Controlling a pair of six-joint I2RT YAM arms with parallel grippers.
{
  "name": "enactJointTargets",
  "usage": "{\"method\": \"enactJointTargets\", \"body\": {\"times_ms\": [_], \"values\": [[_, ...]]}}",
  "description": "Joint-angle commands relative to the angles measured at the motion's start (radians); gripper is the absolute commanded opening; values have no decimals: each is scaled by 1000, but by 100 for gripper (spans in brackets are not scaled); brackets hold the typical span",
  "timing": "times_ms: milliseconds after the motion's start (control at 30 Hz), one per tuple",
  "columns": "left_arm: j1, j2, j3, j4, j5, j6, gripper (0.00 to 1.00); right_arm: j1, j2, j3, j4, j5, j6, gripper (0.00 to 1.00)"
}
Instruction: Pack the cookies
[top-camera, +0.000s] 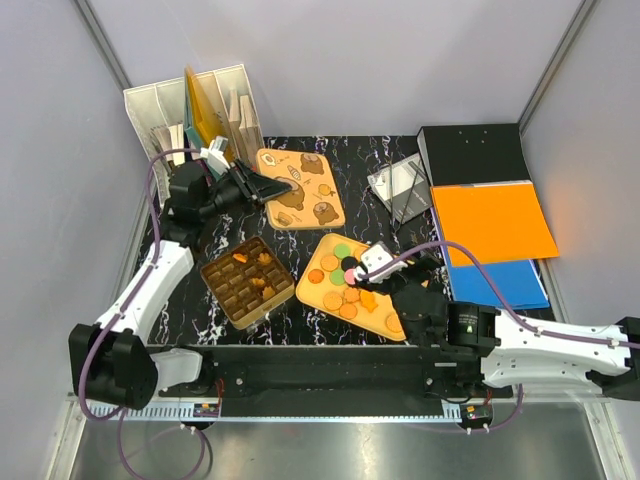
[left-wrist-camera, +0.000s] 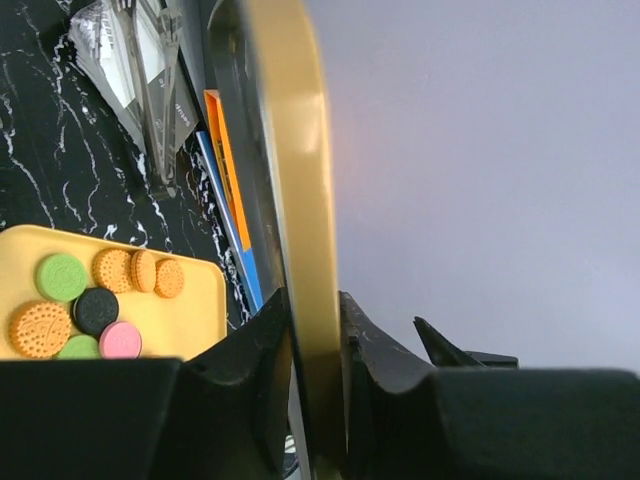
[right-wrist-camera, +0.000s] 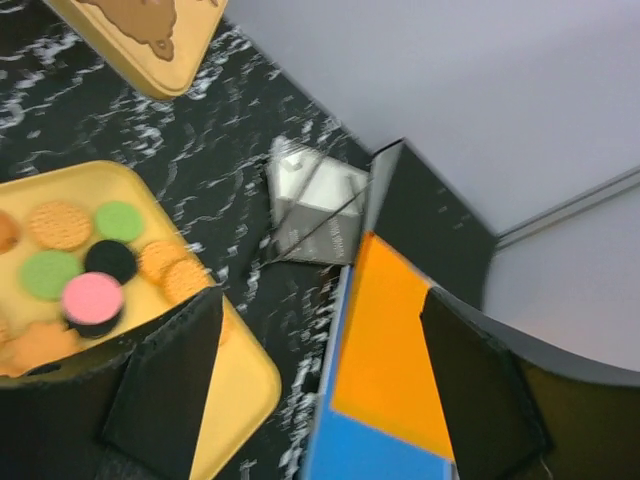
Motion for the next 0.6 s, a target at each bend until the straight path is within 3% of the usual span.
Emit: {"method": "enactJointTargets", "body": {"times_ms": [0,67,100,167,200,233,467,567], "values": [[34,-108,-61,48,1,5,24,-95,34,110,-237,-145,381,85],[52,-134,-77,29,-1,18,23,-227,33,162,-310,-341,572,83],[59,-157,-89,18,1,23,21,-375,21,170,-316,-422,615,82],[66,-174,-110,21,12,23,11,-545,14,179,-315,-645,720,78],[65,-186,-120,36,15,20,2,-577,22,188,-313,-743,754,77],[66,-191,-127,48,21,8,0,-595,30,194,-313,-771,762,77],[78,-203,-170,177,51,-57,0,-618,151,269,-313,-868,806,77],[104,-202,-169,185,62,-64,0,-676,223,297,-312,-987,884,77]]}}
